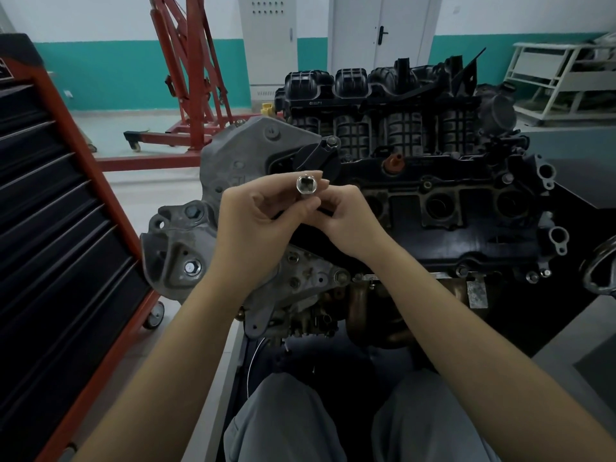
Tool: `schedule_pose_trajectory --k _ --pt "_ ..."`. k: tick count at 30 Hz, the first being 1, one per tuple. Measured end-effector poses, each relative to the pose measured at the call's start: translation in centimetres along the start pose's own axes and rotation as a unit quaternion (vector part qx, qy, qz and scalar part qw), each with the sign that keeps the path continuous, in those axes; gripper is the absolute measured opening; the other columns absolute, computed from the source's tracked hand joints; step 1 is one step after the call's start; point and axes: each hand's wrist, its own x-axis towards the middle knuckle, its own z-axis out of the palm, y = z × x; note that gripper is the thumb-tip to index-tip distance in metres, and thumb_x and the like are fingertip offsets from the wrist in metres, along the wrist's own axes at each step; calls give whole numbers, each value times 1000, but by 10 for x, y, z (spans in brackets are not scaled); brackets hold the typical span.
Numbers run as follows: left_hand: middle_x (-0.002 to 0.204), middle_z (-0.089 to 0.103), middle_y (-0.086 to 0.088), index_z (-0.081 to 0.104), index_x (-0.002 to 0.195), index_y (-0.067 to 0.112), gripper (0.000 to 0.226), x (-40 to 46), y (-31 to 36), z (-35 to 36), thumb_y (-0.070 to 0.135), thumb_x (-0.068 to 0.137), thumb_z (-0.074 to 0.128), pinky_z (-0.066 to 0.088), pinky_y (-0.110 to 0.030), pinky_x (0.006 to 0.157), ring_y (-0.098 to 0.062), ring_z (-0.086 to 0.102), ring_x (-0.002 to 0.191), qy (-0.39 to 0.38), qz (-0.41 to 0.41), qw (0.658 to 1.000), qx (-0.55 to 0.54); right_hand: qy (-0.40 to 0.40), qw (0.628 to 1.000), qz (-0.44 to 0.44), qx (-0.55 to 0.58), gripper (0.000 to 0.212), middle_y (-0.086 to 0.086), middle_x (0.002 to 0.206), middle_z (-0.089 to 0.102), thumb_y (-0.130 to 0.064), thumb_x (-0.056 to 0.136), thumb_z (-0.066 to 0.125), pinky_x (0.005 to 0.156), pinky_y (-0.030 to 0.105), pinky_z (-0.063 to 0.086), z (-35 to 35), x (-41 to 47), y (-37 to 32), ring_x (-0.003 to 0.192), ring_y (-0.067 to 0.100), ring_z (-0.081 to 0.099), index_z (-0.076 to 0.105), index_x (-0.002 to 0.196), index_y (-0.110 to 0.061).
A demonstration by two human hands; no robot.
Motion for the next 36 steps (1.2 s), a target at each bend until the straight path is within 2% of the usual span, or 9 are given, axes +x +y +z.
schedule_pose_trajectory --k 5,8,12,15,18,22,25,30,36 --pt "86 72 2 72 92 11 25 0 0 2 3 71 82 55 -22 77 -8 70 81 43 31 995 83 33 999 -1 -9 14 5 92 73 -4 82 70 84 39 56 0 0 1 91 16 70 72 96 -6" --pt "86 71 8 72 95 15 27 0 0 4 1 73 80 54 -19 77 -5 71 82 72 25 995 63 15 1000 -6 -4 23 2 102 72 -2 85 68 91 34 53 -1 0 2 101 13 68 69 108 -5" --pt "99 72 -1 67 111 7 37 0 1 -1 -11 79 69 55 -23 85 -11 71 95 -1 -4 1000 -6 20 1000 4 11 29 -15 94 70 1 82 68 85 20 51 0 0 0 94 4 68 67 104 -19" --pt "97 73 -2 69 107 10 37 0 3 -1 -8 75 75 56 -28 86 -12 71 93 3 8 1000 27 50 999 9 11 21 -1 88 72 -1 80 71 83 30 54 0 -1 0 88 13 70 69 95 -15" --pt "87 72 5 71 93 13 30 0 4 1 0 69 83 56 -22 77 -8 71 81 55 16 997 54 56 998 6 18 16 10 91 72 -1 80 73 85 36 55 -1 0 0 89 20 70 71 95 -5" --pt "91 71 6 69 102 12 33 0 2 3 -6 75 75 55 -23 81 -9 71 86 45 7 999 20 16 1000 4 4 26 -4 100 71 -1 85 68 90 26 51 -1 -1 -1 101 9 67 68 110 -8" --pt "98 73 0 69 107 9 35 0 2 0 -12 79 69 56 -29 86 -15 71 94 -16 -7 1000 -13 28 1000 11 5 27 -20 85 69 -1 80 71 79 15 49 -1 -1 -1 87 -1 68 69 100 -20" --pt "87 73 4 71 92 14 28 2 2 2 -2 71 81 56 -25 78 -9 71 82 17 17 999 40 51 999 11 -5 13 1 85 74 -3 79 73 79 32 57 -1 0 3 84 13 71 73 92 -6" --pt "97 72 -1 68 107 7 32 1 2 2 -12 81 66 55 -27 86 -13 71 94 -10 12 1000 -5 13 1000 7 14 31 -21 90 69 -1 84 66 83 17 49 -1 -1 -3 93 0 67 66 103 -25"
